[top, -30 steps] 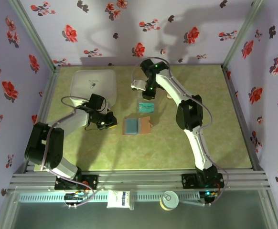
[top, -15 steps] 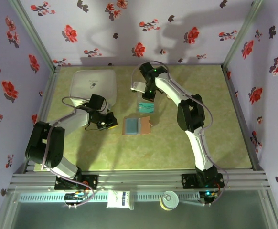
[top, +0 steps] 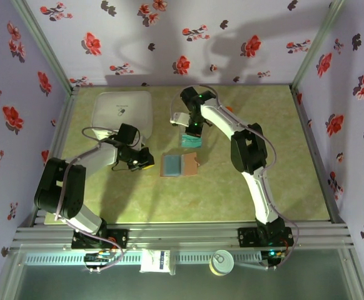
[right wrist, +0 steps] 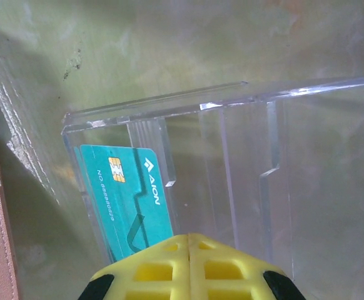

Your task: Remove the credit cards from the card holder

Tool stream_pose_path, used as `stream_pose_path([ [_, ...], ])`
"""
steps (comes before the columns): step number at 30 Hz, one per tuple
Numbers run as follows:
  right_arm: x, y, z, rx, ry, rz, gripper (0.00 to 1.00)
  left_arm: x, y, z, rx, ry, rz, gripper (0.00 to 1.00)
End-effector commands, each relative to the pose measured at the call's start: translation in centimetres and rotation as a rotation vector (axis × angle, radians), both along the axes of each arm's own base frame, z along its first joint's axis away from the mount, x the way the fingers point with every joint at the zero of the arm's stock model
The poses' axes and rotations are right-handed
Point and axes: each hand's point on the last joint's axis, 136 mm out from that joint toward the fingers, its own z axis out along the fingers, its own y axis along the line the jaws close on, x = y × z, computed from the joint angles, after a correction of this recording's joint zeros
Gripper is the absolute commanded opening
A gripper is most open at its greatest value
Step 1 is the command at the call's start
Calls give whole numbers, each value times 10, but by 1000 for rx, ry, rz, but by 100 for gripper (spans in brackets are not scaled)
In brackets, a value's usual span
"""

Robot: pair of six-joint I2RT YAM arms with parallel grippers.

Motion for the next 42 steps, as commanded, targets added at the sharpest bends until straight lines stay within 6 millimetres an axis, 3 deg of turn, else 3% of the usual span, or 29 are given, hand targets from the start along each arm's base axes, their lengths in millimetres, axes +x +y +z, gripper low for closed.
stream_pose_path([
  [1, 7, 3, 26, 31, -78, -29, 0, -4, -8, -1, -10, 16, -34, 10],
  [5, 14, 6, 58, 106, -156, -108, 6, 0, -16, -2, -17, 11, -44, 10],
  [9, 12, 5, 74, 201, -169, -323, 10, 5, -24, -2, -14, 2, -61, 10],
  [15, -10, -4, 68, 389, -107, -790, 12, 6, -34, -14, -1, 21, -91, 10],
  [20, -37, -10, 52, 505, -5, -1050, 13, 1, -40, -23, 10, 35, -103, 9],
  [29, -76, 5, 64, 643, 199, -1175, 18, 0, -35, -13, 31, -10, -93, 9],
  [34, -101, 38, 66, 694, 349, -1138, 24, 2, -31, -13, 60, -20, -84, 7],
  [39, -114, 59, 50, 689, 470, -1154, 28, 6, -31, -15, 71, -25, -90, 5],
  [42, -120, 70, 41, 692, 528, -1156, 36, 5, -32, -18, 70, -13, -99, 4],
])
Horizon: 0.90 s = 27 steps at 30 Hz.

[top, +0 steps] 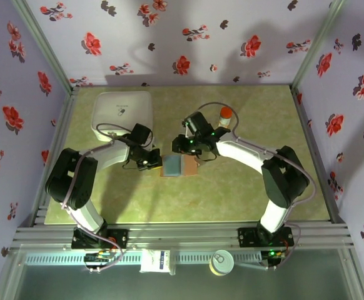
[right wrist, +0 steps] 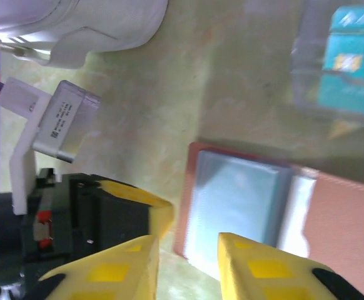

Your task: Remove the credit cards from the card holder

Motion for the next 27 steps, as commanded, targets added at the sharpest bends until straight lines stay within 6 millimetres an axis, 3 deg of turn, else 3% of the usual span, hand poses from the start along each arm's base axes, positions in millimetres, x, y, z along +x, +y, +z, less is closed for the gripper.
stream_pose_path([
  [1, -9, 12, -16, 51, 88, -9, 37, 4, 0, 0, 13, -3, -13, 4],
  [8, -16, 19, -36, 46, 154, -15, 37, 8, -9, -2, -18, 13, -29, 4],
  [18, -27, 28, -63, -18, 224, 7, 37, 5, 0, -17, 35, 43, -45, 3],
  [23, -30, 22, -76, -77, 238, 2, 36, 3, 2, -22, 45, 53, -49, 3],
  [27, -30, 16, -75, -103, 218, -8, 36, 0, 7, -28, 73, 61, -50, 3],
])
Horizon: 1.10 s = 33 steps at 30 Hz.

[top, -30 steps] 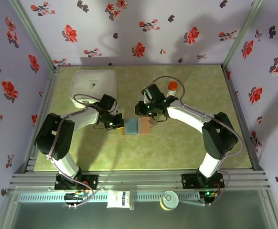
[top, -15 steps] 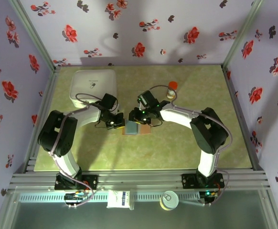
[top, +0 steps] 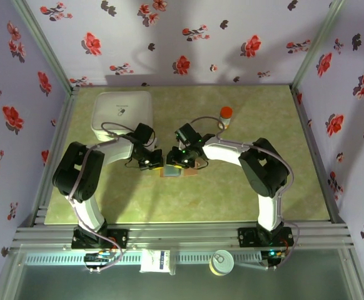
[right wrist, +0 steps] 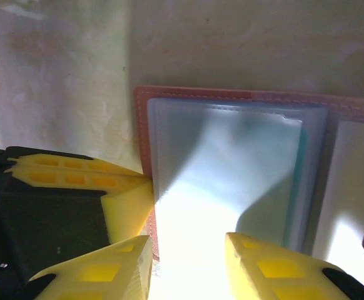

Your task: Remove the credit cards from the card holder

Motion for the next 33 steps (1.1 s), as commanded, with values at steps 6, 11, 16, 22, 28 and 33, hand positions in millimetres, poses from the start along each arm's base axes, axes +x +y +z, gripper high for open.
stream_pose_path([
  [6, -1, -13, -2, -72, -16, -13, 36, -5, 14, -12, 63, 21, -8, 3],
  [11, -1, -19, -1, -67, -23, -21, 36, -4, 15, -11, 67, 18, -9, 2],
  [16, 1, -30, 0, -47, -18, -54, 35, -4, 18, -13, 72, 18, -9, 2],
  [22, -1, -35, -5, -28, 0, -62, 34, -1, 18, -7, 68, 8, -4, 2],
  [28, 0, -37, -8, -12, 6, -68, 32, 6, 11, 19, 15, -40, 17, 3],
  [33, -1, -38, -13, -22, 14, -70, 26, 8, 9, 29, -2, -55, 17, 4],
])
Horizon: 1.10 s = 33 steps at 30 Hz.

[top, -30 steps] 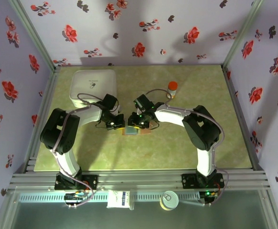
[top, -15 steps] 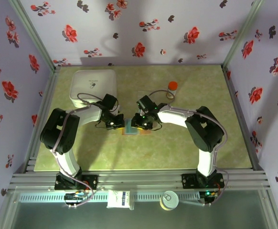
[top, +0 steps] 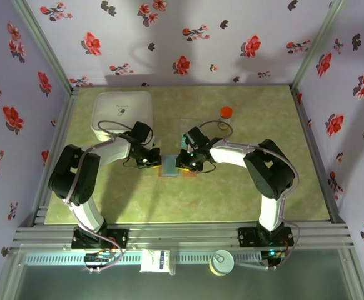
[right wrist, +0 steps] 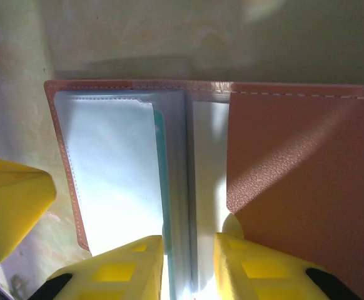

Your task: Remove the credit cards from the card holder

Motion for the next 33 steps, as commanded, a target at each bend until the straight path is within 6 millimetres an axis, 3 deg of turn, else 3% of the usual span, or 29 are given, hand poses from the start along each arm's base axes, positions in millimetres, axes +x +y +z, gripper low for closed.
stream_pose_path([
  [1, 0, -3, 2, 9, 2, -11, 23, 3, 1, 13, -7, -10, 11, 3],
  [11, 1, -7, 2, -6, -6, -20, 14, 2, -7, 15, -61, -3, 25, 4],
  [16, 7, 2, 32, 53, -56, -19, 21, -3, -1, -3, -11, 32, 20, 2],
  [21, 9, 17, 45, 126, -68, -6, 23, -4, 0, -15, 10, 51, 11, 1],
  [33, 6, 35, 19, 182, 11, 11, 21, -8, 9, -26, 64, 64, 4, 1],
])
